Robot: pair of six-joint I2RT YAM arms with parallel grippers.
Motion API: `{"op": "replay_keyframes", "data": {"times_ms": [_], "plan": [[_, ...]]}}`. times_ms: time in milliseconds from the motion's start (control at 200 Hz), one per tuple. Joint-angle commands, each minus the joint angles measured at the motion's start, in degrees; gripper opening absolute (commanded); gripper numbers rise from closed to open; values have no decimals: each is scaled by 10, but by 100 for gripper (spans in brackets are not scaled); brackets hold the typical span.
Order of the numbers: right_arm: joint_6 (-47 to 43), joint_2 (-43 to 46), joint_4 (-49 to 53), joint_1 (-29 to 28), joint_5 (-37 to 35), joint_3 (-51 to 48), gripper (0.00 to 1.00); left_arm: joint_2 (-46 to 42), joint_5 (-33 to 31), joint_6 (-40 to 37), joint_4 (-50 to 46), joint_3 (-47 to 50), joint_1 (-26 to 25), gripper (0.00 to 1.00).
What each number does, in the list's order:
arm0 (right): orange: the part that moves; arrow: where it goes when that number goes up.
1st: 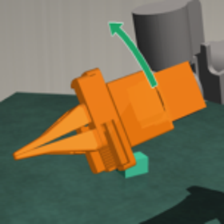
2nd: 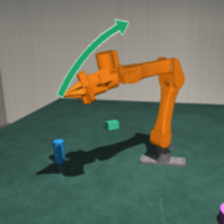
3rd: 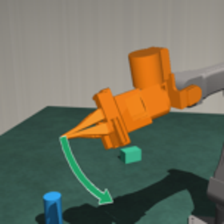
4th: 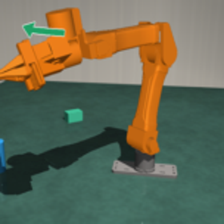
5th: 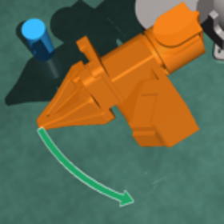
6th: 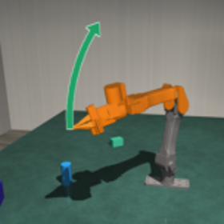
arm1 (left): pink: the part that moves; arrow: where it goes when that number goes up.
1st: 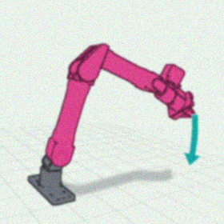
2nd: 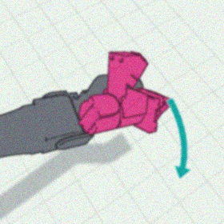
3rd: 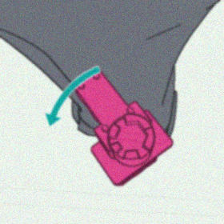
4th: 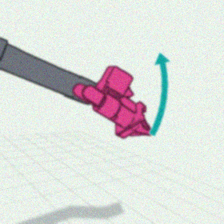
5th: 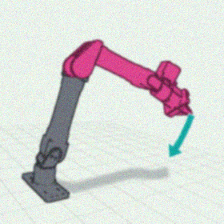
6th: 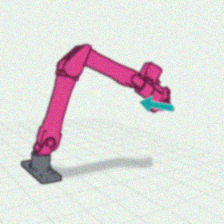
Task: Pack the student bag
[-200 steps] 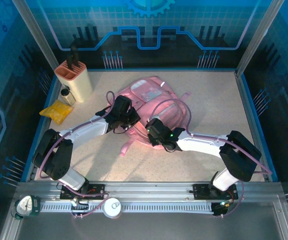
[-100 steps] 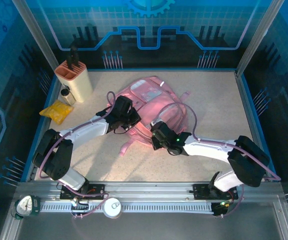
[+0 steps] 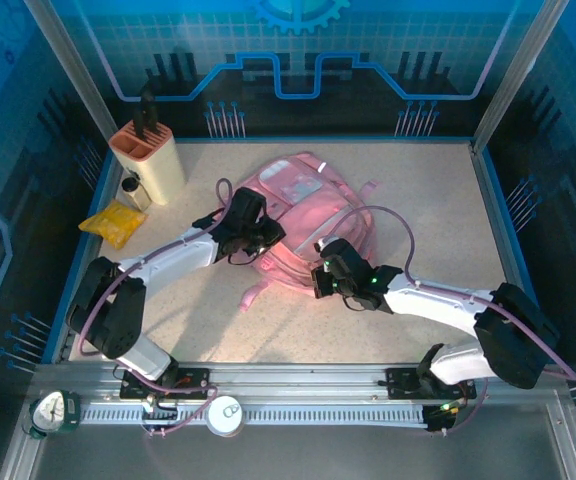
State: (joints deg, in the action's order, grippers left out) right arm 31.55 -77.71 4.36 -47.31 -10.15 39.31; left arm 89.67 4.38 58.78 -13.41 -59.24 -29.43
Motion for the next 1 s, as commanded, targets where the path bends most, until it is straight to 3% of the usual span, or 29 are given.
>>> {"op": "replay_keyframes", "data": {"times_ms": [0, 55, 155, 350, 805, 996], "plan": [[17, -15, -26, -16, 42, 6, 0, -20, -4, -16, 20, 3, 13, 47], [29, -20, -36, -18, 46, 5, 0, -42, 11, 19, 54, 35, 5, 56], [33, -21, -54, -18, 40, -4, 0, -80, -17, 82, 85, 86, -40, 61], [27, -14, -39, -16, 4, -4, 0, -61, -55, 196, 146, 125, -105, 62], [26, -19, -36, -10, -18, 3, 0, 23, -117, 266, 182, 91, -132, 30], [16, -23, 5, -10, -53, 19, 0, 2, -147, 244, 137, 91, -116, 1]]}}
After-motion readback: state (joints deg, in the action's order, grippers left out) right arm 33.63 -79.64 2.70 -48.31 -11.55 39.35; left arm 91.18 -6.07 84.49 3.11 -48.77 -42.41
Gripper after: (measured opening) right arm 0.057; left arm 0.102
